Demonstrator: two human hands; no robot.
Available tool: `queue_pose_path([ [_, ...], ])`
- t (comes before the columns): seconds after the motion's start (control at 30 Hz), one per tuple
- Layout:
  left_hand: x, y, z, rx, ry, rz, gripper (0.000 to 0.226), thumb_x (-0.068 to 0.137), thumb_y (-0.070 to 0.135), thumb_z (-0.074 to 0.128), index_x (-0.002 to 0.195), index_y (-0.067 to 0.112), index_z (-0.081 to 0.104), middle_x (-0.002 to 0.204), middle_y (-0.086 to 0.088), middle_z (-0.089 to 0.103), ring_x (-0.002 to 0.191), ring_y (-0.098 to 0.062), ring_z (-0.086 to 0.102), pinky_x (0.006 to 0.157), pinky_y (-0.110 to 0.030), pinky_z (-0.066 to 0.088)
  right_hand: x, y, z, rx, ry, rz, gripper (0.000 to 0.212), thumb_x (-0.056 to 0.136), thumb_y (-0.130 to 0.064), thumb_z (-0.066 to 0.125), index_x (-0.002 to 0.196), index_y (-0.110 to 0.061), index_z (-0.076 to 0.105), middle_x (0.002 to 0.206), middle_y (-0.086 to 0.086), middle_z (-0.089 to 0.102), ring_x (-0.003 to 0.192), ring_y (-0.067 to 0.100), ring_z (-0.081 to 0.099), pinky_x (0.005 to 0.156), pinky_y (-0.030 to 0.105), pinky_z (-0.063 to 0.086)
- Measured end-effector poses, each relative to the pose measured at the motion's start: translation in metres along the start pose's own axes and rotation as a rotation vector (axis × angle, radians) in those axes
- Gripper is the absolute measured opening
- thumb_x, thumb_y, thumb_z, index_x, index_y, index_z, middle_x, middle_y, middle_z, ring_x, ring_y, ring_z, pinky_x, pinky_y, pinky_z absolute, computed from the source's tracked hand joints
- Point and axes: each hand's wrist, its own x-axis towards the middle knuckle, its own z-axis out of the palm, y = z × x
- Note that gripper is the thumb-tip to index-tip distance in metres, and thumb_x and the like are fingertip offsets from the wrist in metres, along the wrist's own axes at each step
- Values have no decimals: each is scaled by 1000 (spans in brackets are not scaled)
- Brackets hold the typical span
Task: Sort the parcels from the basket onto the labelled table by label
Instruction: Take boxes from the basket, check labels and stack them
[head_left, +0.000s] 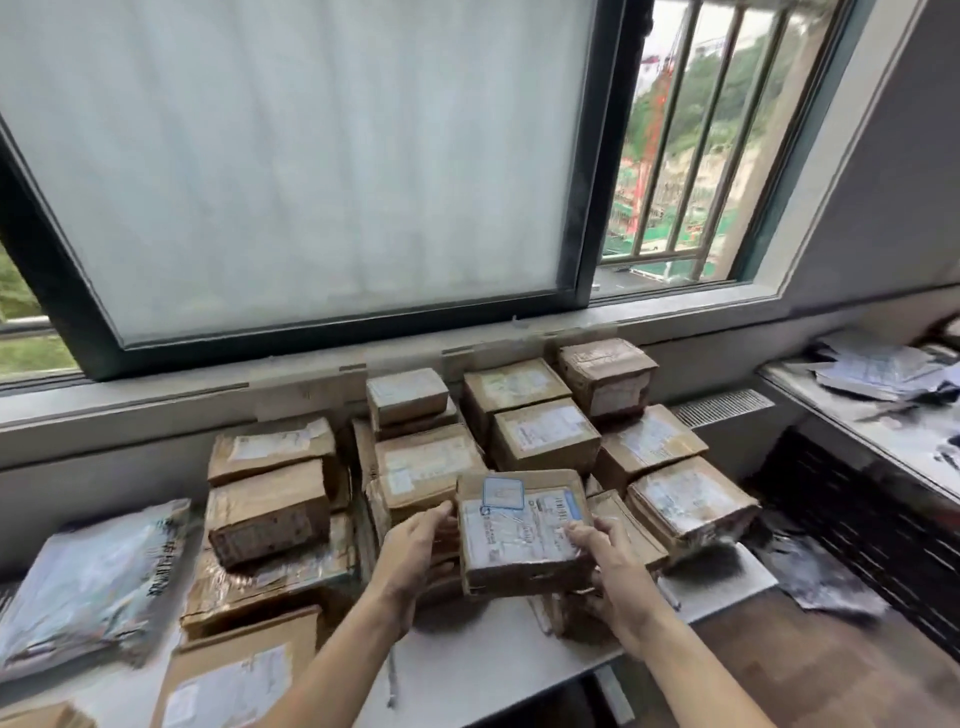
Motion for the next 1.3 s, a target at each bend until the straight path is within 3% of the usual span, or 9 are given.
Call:
queue_pose_path([
  [0.17,7,-3,50,67,-50,5,32,103,34,58,108,8,76,104,-8,80,108,-28,72,103,-54,54,16,-17,-49,16,25,41,35,94,-30,69,120,-12,53,118,17,71,90,25,67,68,34,50],
  [0.33,14,1,81,70,55,47,31,105,30,57,110,5,75,104,-9,80,101,-26,73,93,-46,56,40,-21,-72,-2,-71,18,40,95,-35,69,124,-14,50,117,14,73,103,23,69,81,39,56],
  [0.5,2,11,86,23,212,155,37,97,46,59,114,20,79,114,3,78,116,-23,69,107,-52,51,67,-49,-64,-76,-253,-66,41,99,-36,65,133,-21,49,128,4,67,117,17,65,105,46,52],
  [0.67,-7,36,64,-9,319,244,40,97,51,56,119,25,76,115,0,78,112,-23,72,101,-50,54,76,-75,-12,-186,-447,-152,74,84,-55,75,146,-31,42,145,-6,54,131,11,52,116,41,39],
  [0.8,14,52,27,-80,372,264,61,84,61,63,127,17,71,118,-6,77,112,-26,73,103,-51,54,85,-84,35,-304,-526,-219,70,96,-43,70,154,-30,34,150,-10,47,132,7,46,112,31,36],
  [0.93,49,62,-2,-77,347,241,41,105,41,53,128,11,69,119,-7,76,113,-25,72,105,-49,53,104,-84,73,-390,-488,-264,69,96,-43,69,156,-34,36,150,-12,52,132,5,47,109,29,37],
  [1.03,77,64,-23,-45,341,224,37,105,38,56,125,11,70,114,-4,78,110,-22,73,103,-48,55,121,-76,95,-450,-426,-240,66,96,-42,69,155,-33,40,145,-12,57,132,7,52,104,26,41],
  [1.17,98,57,-42,25,339,192,35,104,39,57,124,12,66,111,-1,76,105,-16,71,90,-35,58,128,-66,115,-478,-351,-178,47,100,-26,66,142,-34,47,127,-19,61,107,-15,54,79,3,45],
  [1.3,108,45,-53,190,296,193,43,101,54,54,129,22,59,120,6,68,111,-10,63,95,-34,53,131,-51,120,-512,-272,-143,53,99,-12,66,139,-39,44,118,-30,58,97,-27,55,77,-2,43],
])
